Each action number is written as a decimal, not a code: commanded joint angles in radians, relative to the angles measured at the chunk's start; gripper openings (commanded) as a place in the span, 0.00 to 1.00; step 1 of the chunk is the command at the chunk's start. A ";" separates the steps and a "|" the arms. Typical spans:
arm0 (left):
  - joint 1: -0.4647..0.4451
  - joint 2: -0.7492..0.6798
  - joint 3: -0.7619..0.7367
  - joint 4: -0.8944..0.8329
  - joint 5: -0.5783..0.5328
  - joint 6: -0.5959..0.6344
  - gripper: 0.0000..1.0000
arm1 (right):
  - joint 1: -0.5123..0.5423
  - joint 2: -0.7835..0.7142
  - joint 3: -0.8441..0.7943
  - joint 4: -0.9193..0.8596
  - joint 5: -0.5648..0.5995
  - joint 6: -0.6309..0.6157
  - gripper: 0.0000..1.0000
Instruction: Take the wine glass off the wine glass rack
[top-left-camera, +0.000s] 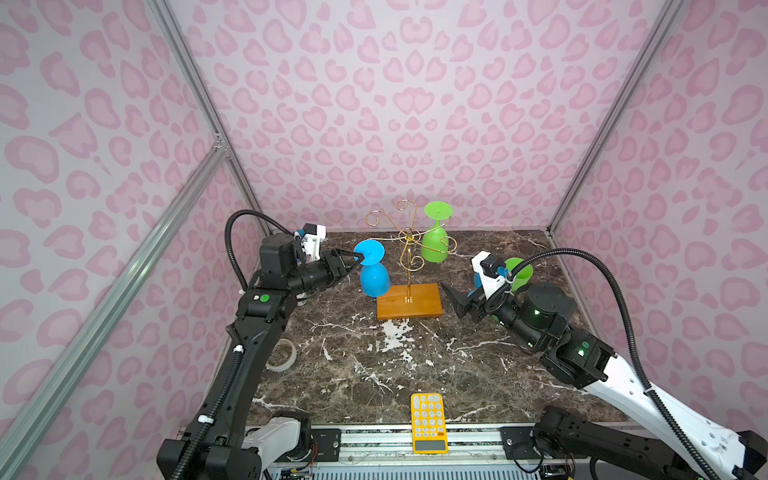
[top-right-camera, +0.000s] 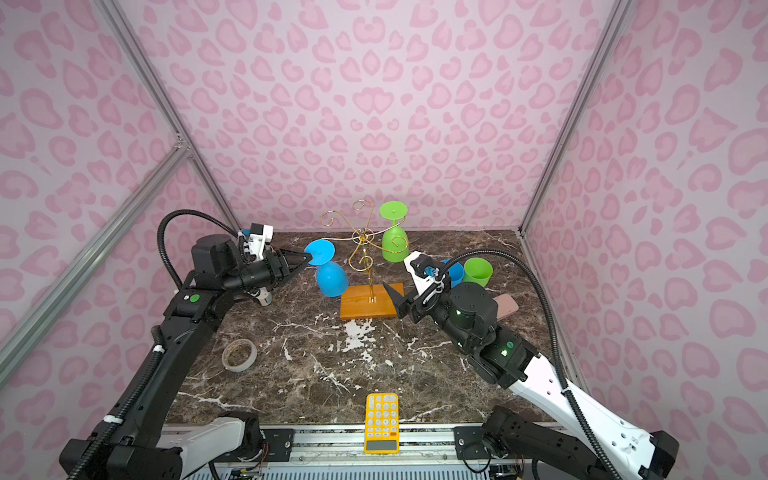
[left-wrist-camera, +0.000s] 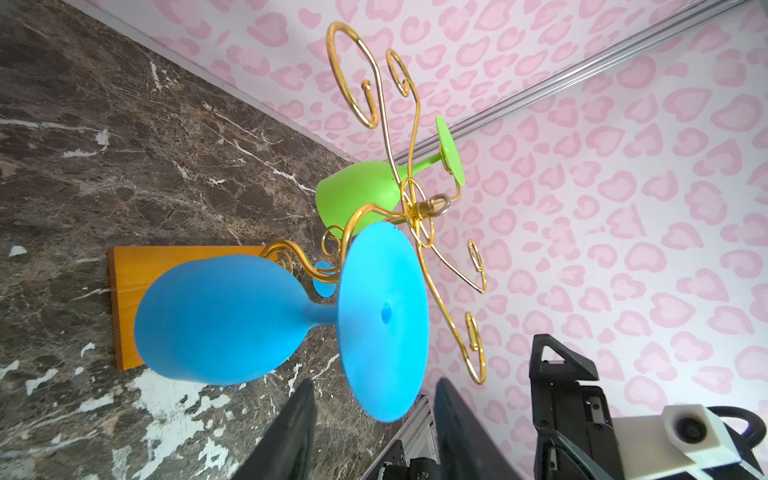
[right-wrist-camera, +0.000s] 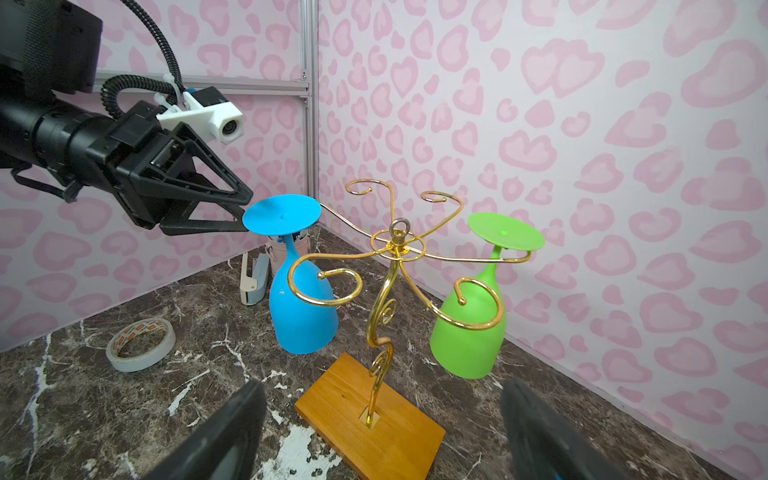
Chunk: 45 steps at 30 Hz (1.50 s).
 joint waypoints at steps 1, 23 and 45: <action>-0.004 0.011 0.000 0.080 0.005 -0.031 0.45 | 0.001 -0.003 -0.007 0.028 -0.004 0.010 0.90; -0.034 0.039 0.026 0.105 -0.011 -0.053 0.09 | 0.002 0.004 -0.039 0.049 -0.015 0.026 0.90; 0.005 0.028 -0.005 0.242 0.062 -0.258 0.04 | 0.002 -0.018 -0.072 0.062 -0.014 0.039 0.90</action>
